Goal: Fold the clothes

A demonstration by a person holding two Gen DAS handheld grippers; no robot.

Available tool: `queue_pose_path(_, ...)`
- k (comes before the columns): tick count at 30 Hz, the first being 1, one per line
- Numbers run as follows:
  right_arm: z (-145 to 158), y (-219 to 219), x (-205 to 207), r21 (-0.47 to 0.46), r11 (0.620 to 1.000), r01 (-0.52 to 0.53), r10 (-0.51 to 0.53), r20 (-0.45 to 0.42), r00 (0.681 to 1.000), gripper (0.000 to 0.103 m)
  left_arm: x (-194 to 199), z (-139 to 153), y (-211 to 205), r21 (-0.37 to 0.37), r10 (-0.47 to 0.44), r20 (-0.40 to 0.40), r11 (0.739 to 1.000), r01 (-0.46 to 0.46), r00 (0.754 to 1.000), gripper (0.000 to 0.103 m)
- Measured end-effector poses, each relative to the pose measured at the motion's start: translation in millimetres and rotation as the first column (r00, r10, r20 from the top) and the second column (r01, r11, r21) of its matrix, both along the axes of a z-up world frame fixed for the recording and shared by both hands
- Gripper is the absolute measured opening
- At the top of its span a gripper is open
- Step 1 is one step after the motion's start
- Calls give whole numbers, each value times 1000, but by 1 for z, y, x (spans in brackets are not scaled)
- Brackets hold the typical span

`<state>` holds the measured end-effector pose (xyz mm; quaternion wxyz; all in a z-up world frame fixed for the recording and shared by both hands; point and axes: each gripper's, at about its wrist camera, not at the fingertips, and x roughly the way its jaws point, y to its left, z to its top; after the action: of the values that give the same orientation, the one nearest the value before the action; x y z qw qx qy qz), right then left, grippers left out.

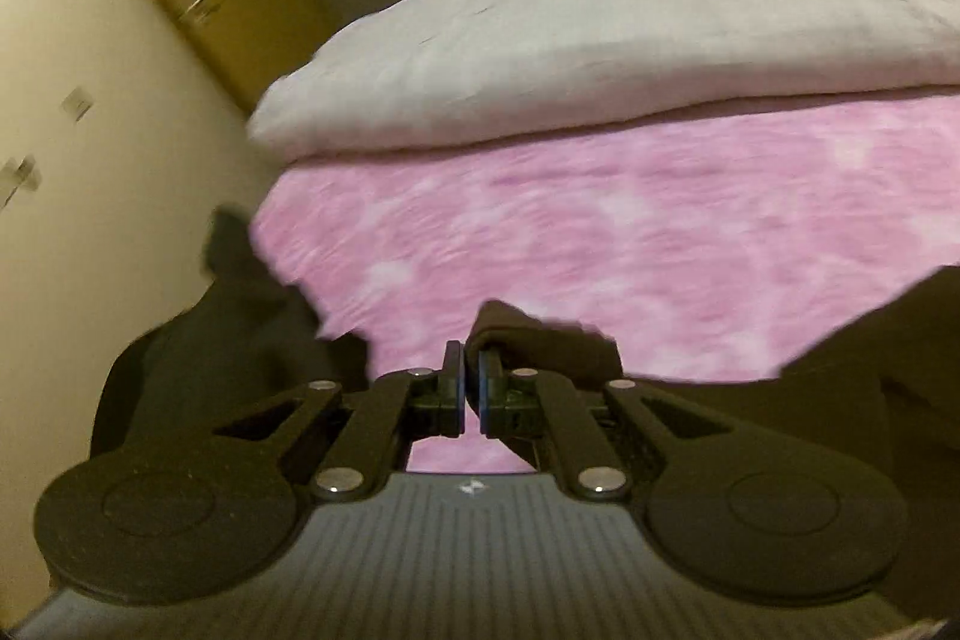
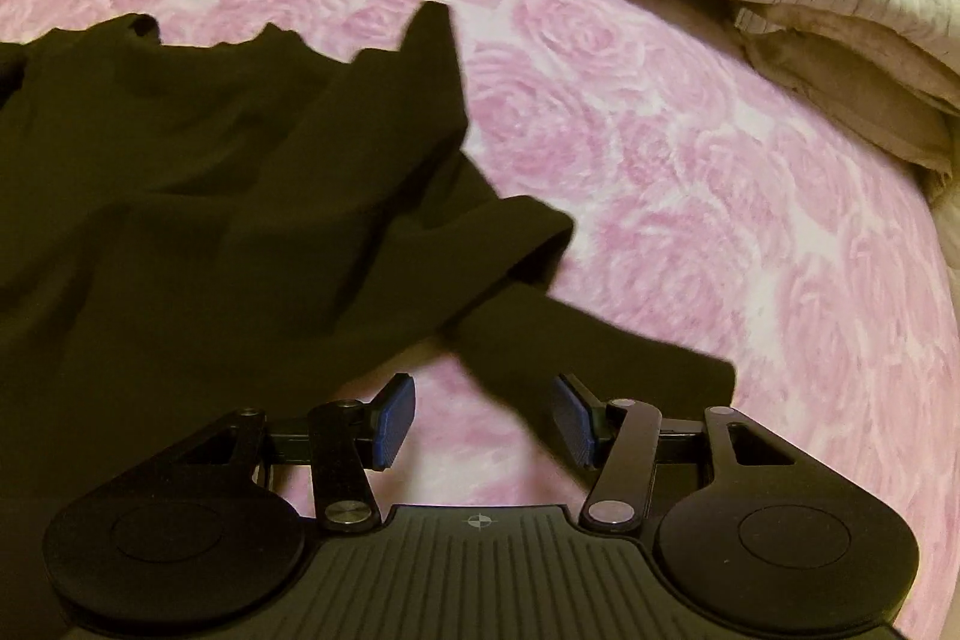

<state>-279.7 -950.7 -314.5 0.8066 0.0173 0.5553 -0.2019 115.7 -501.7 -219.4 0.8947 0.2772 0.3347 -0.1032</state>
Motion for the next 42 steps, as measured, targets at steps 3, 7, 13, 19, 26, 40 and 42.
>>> queue_pose_path(3,2,25,3,-3,999,41,-41,-19,999,55,16,-8,33,-7,16,10,1000,-16,1000,3)
queue_pose_path(7,4,60,19,-2,996,93,-93,-57,994,55,27,-21,72,-5,46,20,999,-45,999,3)
queue_pose_path(13,13,105,44,13,989,149,-148,-65,987,55,50,-52,116,30,104,17,994,-105,994,20)
queue_pose_path(19,24,108,34,-26,986,167,-168,-76,983,55,32,-50,107,25,90,1,996,-90,996,35)
queue_pose_path(26,31,24,-7,-37,969,243,-244,-17,970,55,-35,-35,-4,-43,-124,-25,991,123,992,38)
queue_pose_path(40,-30,-200,-70,248,921,301,-332,94,939,55,-236,-60,-317,-311,-713,-195,696,647,673,45)
queue_pose_path(42,-34,-199,-75,328,906,268,-328,141,934,54,-256,-65,-345,-340,-780,-201,623,704,593,48)
